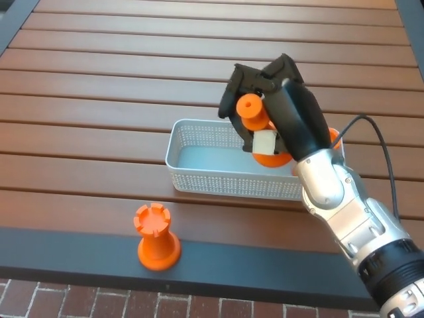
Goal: Using the right hand to place 3 different shape and weight chess pieces into a small container
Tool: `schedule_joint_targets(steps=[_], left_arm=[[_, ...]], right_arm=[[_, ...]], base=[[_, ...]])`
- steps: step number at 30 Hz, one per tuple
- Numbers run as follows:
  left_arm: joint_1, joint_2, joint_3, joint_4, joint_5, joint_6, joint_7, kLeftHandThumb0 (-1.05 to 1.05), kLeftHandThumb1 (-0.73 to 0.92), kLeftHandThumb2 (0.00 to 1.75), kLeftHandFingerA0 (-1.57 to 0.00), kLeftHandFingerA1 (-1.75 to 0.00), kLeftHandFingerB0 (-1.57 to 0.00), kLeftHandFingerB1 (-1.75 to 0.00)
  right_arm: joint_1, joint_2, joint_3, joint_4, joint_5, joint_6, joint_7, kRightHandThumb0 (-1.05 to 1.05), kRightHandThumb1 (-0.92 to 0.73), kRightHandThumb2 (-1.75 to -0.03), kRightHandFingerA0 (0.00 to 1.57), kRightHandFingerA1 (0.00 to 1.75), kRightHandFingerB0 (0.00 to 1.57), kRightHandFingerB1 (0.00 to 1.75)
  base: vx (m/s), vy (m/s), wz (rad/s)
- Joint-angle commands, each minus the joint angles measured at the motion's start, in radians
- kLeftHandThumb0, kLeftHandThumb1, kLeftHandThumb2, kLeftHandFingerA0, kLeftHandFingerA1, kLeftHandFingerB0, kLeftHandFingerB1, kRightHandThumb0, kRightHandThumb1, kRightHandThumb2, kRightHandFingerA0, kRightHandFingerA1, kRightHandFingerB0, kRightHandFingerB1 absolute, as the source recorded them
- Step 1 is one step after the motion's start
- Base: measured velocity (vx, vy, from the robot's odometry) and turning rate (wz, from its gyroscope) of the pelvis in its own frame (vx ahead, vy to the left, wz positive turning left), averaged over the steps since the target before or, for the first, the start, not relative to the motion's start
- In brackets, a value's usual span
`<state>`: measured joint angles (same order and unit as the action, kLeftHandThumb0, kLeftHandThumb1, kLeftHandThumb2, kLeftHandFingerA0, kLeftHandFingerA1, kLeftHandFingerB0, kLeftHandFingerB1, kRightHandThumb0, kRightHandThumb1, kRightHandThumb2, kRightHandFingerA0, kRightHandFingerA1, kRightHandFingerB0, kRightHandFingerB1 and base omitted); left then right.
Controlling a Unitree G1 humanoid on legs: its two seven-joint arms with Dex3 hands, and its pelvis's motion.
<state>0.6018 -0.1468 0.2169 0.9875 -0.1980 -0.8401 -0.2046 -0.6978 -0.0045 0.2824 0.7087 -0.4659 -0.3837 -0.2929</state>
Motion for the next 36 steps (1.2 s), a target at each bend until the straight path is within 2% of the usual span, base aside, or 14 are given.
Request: schedule_joint_targets(steps=[1,7,8,11,12,21,22,25,26,29,30,31,35,36], left_arm=[[0.006,0.015,-0.009,0.018,0.038,-0.022,0.019,-0.16,0.15,1.52,-1.28,-1.54,-1.22,-1.37],[0.000,0.006,0.010,0.036,-0.031,-0.004,-0.078,-0.14,0.17,1.51,-1.32,-1.53,-1.22,-1.36],[0.000,0.001,0.019,0.038,-0.045,0.002,-0.089,-0.01,0.03,1.66,-1.32,-1.56,-1.24,-1.35],[-0.001,-0.007,0.036,0.044,-0.067,0.010,-0.111,-0.01,0.03,1.66,-1.32,-1.56,-1.24,-1.35],[0.002,-0.005,0.038,0.048,-0.060,0.000,-0.111,-0.13,0.13,1.54,-1.33,-1.61,-1.25,-1.42],[0.013,-0.003,0.030,0.040,-0.030,-0.003,-0.089,-0.06,0.07,1.55,-1.30,-1.58,-1.23,-1.40],[0.007,-0.001,0.033,0.046,-0.036,0.004,-0.093,-0.11,0.10,1.53,-1.32,-1.59,-1.26,-1.39],[-0.003,0.002,0.038,0.055,-0.044,0.013,-0.100,-0.11,0.10,1.53,-1.32,-1.59,-1.26,-1.39],[-0.009,0.002,0.043,0.061,-0.050,0.007,-0.106,-0.05,0.05,1.53,-1.31,-1.57,-1.26,-1.38],[-0.018,0.003,0.053,0.073,-0.059,-0.004,-0.116,-0.05,0.05,1.53,-1.31,-1.57,-1.26,-1.38],[-0.017,0.004,0.052,0.069,-0.059,0.006,-0.119,-0.02,0.04,1.53,-1.32,-1.57,-1.26,-1.37],[-0.016,0.004,0.052,0.065,-0.059,0.018,-0.122,-0.02,0.04,1.53,-1.32,-1.57,-1.26,-1.37],[-0.017,0.005,0.054,0.066,-0.060,0.019,-0.125,-0.02,0.04,1.53,-1.32,-1.57,-1.26,-1.37],[-0.017,0.008,0.051,0.069,-0.051,0.013,-0.115,-0.02,0.03,1.55,-1.30,-1.60,-1.25,-1.41]], right_arm=[[0.001,0.004,-0.017,0.074,0.012,-0.020,-0.050,-0.14,-0.77,-0.87,0.80,1.75,0.70,1.63],[-0.020,0.003,-0.001,0.125,-0.018,-0.055,-0.089,-0.13,-0.69,-0.96,0.78,1.75,0.68,1.65],[-0.029,-0.005,0.000,0.136,-0.023,-0.057,-0.094,-0.12,-0.66,-1.01,0.79,1.75,0.69,1.65],[-0.044,-0.018,0.004,0.157,-0.029,-0.061,-0.103,-0.12,-0.66,-1.01,0.79,1.75,0.69,1.65],[-0.044,-0.024,0.004,0.167,-0.027,-0.065,-0.102,-0.16,-0.71,-0.93,0.78,1.75,0.69,1.64],[-0.017,-0.037,-0.003,0.184,-0.012,-0.089,-0.105,-0.18,-0.75,-0.86,0.80,1.75,0.69,1.62],[-0.011,-0.037,-0.003,0.177,-0.007,-0.084,-0.091,-0.14,-0.66,-0.94,0.84,1.61,0.75,1.27],[-0.003,-0.037,-0.004,0.169,0.001,-0.078,-0.070,-0.14,-0.66,-0.94,0.84,1.61,0.75,1.27],[-0.008,-0.033,0.001,0.161,-0.007,-0.059,-0.070,-0.42,-0.74,-0.62,0.48,0.99,0.30,0.39],[-0.017,-0.028,0.007,0.149,-0.018,-0.030,-0.068,-0.42,-0.74,-0.62,0.48,0.99,0.30,0.39],[-0.028,-0.035,0.032,0.124,-0.065,0.030,-0.070,-1.05,-0.68,-0.98,0.00,0.05,0.00,0.03],[-0.041,-0.044,0.064,0.092,-0.125,0.107,-0.073,-1.05,-0.68,-0.98,0.00,0.05,0.00,0.03],[-0.037,-0.049,0.079,0.066,-0.134,0.142,-0.071,-1.05,-0.68,-0.98,0.00,0.05,0.00,0.03],[-0.040,-0.047,0.086,0.031,-0.142,0.197,-0.034,-1.01,-0.78,-0.65,0.00,0.00,0.00,0.00]], base=[[0.00,0.000,0.00],[0.00,0.000,0.00],[0.00,0.000,0.00],[0.00,0.000,0.00],[0.00,0.000,0.00],[0.00,0.000,0.00],[0.00,0.000,0.00],[0.00,0.000,0.00],[0.00,0.000,0.00],[0.00,0.000,0.00],[0.00,0.000,0.00],[0.00,0.000,0.00],[0.00,0.000,0.00],[0.00,0.000,0.00]])
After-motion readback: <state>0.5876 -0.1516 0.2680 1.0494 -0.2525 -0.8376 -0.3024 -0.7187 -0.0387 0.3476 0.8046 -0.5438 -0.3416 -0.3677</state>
